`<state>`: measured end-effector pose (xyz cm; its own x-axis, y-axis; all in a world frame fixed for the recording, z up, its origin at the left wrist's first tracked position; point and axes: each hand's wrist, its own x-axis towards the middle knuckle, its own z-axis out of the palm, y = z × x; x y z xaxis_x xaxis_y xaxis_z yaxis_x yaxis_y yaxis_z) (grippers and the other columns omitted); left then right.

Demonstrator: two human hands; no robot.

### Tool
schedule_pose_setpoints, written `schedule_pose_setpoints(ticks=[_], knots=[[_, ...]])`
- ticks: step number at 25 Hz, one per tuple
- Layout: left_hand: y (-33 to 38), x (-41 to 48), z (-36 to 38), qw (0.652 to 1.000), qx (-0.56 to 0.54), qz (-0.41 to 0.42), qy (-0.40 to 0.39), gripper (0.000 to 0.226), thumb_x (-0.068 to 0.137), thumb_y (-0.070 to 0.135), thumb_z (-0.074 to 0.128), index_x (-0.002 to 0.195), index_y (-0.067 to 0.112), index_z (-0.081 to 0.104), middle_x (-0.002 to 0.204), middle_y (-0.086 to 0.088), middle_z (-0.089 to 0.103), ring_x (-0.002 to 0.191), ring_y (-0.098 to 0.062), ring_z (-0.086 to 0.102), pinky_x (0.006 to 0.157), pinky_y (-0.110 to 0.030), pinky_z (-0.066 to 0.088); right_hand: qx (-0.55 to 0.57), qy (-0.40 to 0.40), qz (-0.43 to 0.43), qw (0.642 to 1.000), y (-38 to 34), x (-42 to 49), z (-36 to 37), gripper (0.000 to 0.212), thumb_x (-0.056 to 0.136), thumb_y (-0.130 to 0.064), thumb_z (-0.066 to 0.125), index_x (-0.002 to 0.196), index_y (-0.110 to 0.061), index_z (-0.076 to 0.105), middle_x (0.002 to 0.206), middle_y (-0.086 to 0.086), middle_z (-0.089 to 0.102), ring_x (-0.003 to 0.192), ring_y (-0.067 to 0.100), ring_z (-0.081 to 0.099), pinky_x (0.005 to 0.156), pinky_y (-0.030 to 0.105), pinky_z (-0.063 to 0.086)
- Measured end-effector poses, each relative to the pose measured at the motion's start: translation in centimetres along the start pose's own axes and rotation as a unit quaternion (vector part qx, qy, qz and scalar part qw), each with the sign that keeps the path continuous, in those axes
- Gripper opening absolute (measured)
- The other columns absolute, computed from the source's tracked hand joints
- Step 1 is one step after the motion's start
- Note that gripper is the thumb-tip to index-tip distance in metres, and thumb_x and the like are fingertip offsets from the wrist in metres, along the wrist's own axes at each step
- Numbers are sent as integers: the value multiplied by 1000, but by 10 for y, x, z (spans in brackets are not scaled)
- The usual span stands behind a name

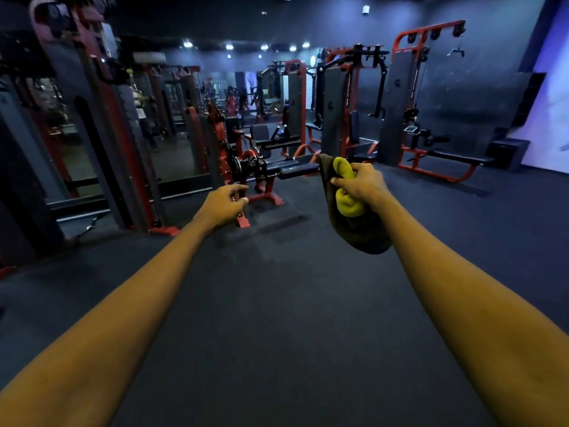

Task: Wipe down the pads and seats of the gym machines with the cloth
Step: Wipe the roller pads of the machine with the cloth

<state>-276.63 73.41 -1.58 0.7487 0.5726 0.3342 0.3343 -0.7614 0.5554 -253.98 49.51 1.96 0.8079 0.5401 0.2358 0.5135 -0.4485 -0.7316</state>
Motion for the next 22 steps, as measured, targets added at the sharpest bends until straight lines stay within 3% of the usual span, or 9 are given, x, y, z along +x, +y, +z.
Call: schedule_pose_setpoints(ticks=[3,8,14,22], knots=[[-32,91,30,1000,-8,10,4,41,94,25,64,135,20,63,129,-6,66,117,-21,61,92,-24,41,4,10,0,1000,12,94,36,45,90,-45,73,130,-27,64,108,0,64,100,21,59,94,40,50],[-76,227,77,1000,-4,-8,-30,41,94,20,64,134,16,63,134,-7,63,122,-21,58,95,-18,35,16,-12,5,1000,30,235,91,45,92,-40,72,132,-22,62,103,-1,60,93,17,56,82,32,44],[-122,384,104,1000,-15,-2,-21,40,94,20,63,133,20,64,132,-5,65,119,-19,60,94,-19,37,12,-18,9,1000,32,392,149,52,91,-43,73,138,-25,60,113,2,65,98,17,57,88,37,49],[-215,608,157,999,-44,14,-27,42,94,23,64,136,21,61,133,-5,64,119,-20,60,97,-24,40,8,3,10,1000,41,608,228,45,90,-42,74,131,-26,63,110,0,66,104,19,61,89,34,47]])
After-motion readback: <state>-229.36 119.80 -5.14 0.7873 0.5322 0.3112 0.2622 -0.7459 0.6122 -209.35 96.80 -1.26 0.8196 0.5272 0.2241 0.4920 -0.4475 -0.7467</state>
